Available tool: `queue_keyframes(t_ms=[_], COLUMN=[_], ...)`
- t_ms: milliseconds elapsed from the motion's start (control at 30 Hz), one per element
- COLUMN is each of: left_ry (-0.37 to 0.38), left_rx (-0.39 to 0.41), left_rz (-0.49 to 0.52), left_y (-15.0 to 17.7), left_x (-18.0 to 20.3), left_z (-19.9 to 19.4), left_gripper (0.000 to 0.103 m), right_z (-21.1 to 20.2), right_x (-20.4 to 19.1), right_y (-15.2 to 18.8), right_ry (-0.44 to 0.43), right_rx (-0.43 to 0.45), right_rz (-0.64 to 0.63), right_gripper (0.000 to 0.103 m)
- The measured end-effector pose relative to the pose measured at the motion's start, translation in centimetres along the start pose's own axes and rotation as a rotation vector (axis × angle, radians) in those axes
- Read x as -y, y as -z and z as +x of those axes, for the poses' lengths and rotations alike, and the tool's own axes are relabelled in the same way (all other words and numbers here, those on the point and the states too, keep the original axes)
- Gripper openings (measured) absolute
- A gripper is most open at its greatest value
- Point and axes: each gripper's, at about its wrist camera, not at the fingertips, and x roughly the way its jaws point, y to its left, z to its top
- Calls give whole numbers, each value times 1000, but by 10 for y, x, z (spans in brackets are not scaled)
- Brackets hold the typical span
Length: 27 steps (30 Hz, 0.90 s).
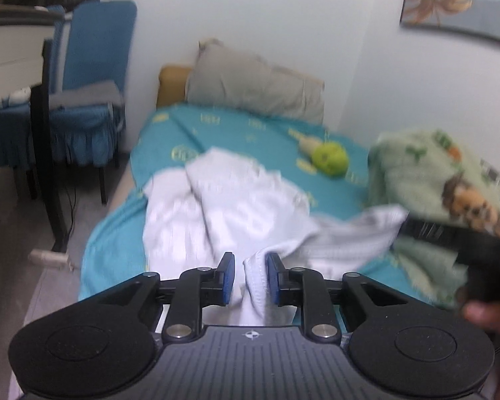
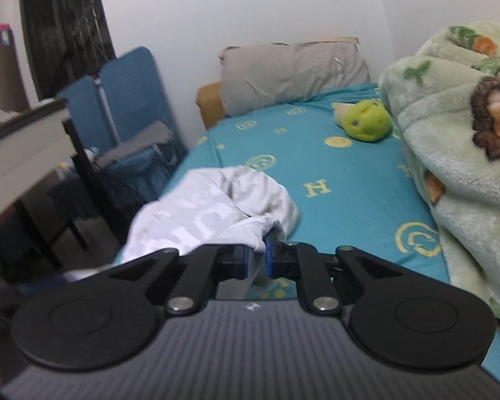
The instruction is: Fold clothes
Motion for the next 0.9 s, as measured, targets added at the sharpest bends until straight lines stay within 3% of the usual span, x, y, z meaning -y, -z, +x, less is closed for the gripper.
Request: queue_keyframes(t_ms=[33, 100, 233, 300, 400, 533, 600, 667, 700, 733, 767, 800, 833, 867, 900], left_ry=[1, 9, 14, 0, -74, -269, -371, -394, -398, -408, -418, -435, -460, -485, -498], left_rx=[-15, -25, -23, -20, -45, -95, -87, 1, 62, 121, 181, 229, 265, 300, 326], left_rz=[10, 34, 109, 147, 198, 238, 174, 39, -18, -52, -86, -97, -83, -70, -67], left_y=[3, 7, 14, 17, 23, 33, 29, 16, 10, 5, 1, -3, -4, -6, -8], left_x=[1, 4, 18, 27, 42, 45, 33, 13, 7, 3, -1, -3, -1, 0, 0], left_z=[2, 4, 2, 5, 18, 32, 27, 6, -5, -16, -27, -34, -39, -44, -48], left_gripper=[44, 54, 71, 73, 73, 75, 75, 82, 87, 87, 88, 87, 87, 87, 87], right_z=[0, 0, 0, -2, -9, -22, -30, -35, -37, -36, -35, -33, -31, -29, -25], right_x=[-1, -1, -2, -2, 2, 14, 21, 30, 35, 37, 37, 36, 33, 30, 28], right_y=[-1, -1, -2, -3, -7, -12, -15, -17, -18, -17, -16, -15, -14, -13, -12], right_ry=[-6, -17, -51, -68, -84, -44, 23, 61, 77, 95, 124, 156, 190, 224, 248], right_rx=[-1, -8, -21, -18, 18, 99, 151, 178, 189, 196, 198, 200, 198, 194, 175], right_rz=[-2, 4, 27, 38, 70, 122, 142, 174, 192, 188, 163, 134, 100, 66, 27], right_gripper=[12, 12, 12, 12, 12, 12, 12, 16, 20, 32, 53, 64, 82, 90, 90])
